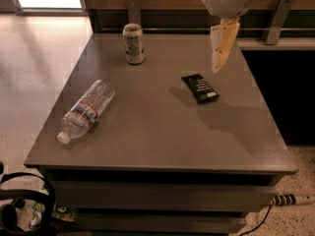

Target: Place water bottle upright

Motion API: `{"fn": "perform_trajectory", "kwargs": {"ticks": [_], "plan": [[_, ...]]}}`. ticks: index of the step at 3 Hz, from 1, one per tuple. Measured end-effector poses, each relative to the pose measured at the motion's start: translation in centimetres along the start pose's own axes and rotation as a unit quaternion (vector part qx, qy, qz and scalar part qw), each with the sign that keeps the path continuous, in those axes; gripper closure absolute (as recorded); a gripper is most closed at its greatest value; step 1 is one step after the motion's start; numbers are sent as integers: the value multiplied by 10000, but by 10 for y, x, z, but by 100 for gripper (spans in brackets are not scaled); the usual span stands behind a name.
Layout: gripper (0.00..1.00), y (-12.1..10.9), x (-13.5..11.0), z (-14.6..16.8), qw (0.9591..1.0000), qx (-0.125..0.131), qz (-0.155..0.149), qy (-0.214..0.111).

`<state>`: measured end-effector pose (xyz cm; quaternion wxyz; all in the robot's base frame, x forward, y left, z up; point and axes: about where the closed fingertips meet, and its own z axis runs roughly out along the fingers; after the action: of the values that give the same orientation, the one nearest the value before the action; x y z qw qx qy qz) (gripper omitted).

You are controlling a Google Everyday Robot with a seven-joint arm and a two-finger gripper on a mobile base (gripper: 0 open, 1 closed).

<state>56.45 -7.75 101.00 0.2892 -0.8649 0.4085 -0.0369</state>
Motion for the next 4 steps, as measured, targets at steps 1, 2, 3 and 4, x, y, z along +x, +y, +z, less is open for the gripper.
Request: {"fn": "perform_trajectory", "kwargs": {"ticks": [1, 2, 3, 4], "plan": [[0, 0, 0, 0, 10000, 0, 0, 0], [0, -15, -8, 4, 9997, -29, -254, 3], [0, -36, -24, 16, 9984, -41, -565, 37], [0, -54, -43, 43, 9950, -220, -977, -51]]}}
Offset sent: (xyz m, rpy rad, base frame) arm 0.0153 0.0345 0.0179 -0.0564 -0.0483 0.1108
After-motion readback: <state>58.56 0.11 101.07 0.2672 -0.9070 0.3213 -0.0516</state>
